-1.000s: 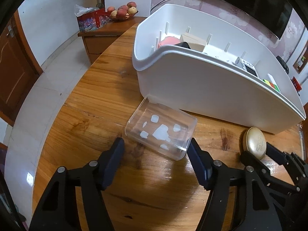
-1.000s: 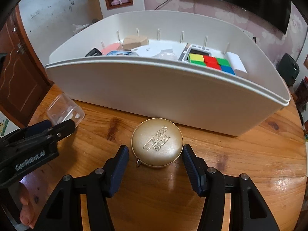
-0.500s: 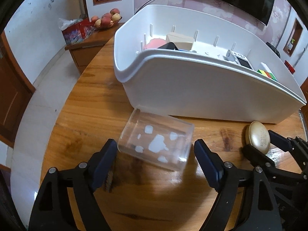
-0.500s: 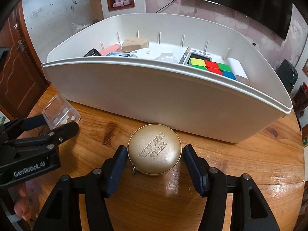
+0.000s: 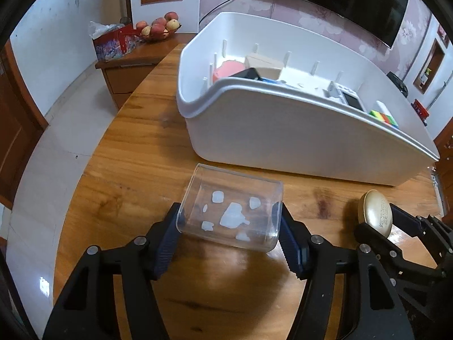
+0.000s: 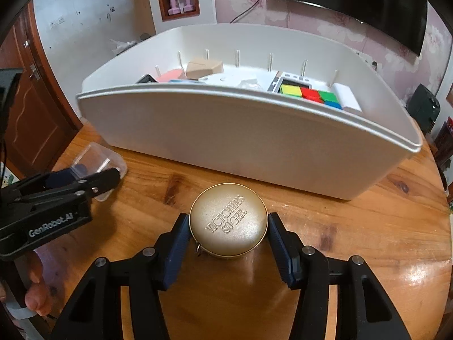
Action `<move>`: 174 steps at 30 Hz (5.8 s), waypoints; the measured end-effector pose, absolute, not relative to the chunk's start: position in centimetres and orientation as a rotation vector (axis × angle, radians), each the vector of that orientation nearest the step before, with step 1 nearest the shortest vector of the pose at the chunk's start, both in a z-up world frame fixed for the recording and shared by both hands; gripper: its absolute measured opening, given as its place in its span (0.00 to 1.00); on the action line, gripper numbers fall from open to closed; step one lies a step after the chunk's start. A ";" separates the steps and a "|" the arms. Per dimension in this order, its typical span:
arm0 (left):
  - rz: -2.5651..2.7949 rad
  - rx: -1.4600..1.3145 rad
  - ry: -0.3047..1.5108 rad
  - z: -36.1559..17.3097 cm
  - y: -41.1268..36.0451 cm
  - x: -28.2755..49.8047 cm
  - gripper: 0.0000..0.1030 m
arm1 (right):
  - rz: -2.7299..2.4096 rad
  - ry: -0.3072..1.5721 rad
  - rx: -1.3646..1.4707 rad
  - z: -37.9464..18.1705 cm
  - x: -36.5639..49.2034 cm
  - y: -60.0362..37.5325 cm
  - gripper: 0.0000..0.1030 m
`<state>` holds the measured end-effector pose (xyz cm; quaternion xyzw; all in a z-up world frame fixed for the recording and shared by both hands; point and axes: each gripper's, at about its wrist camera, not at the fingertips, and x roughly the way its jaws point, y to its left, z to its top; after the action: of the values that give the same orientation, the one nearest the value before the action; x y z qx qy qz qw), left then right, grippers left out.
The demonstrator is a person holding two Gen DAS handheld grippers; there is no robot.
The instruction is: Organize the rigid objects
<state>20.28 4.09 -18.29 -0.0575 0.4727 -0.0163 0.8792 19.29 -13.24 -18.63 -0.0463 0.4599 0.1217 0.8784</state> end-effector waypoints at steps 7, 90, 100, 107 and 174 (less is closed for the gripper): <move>-0.086 -0.065 0.925 -13.7 1.7 18.0 0.65 | 0.271 0.864 -0.082 -14.5 16.5 -14.0 0.54; -0.132 -0.011 0.983 -0.5 -1.4 25.3 0.79 | 0.240 0.924 0.002 -1.4 22.1 -17.7 0.64; -0.156 -0.040 0.922 0.8 -1.5 15.5 0.81 | 0.221 0.803 -0.013 1.7 12.8 -18.2 0.69; -0.135 -0.056 0.914 1.1 -1.1 9.9 0.81 | 0.215 0.761 -0.002 1.8 6.4 -18.6 0.75; -0.067 -0.027 0.837 1.6 -2.6 0.1 0.94 | 0.073 0.783 0.017 1.5 -4.1 -20.3 0.79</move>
<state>0.13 -2.62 1.62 -0.0132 0.4061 -0.0323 0.9131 -4.12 -20.29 1.51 0.0082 0.3814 0.0355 0.9237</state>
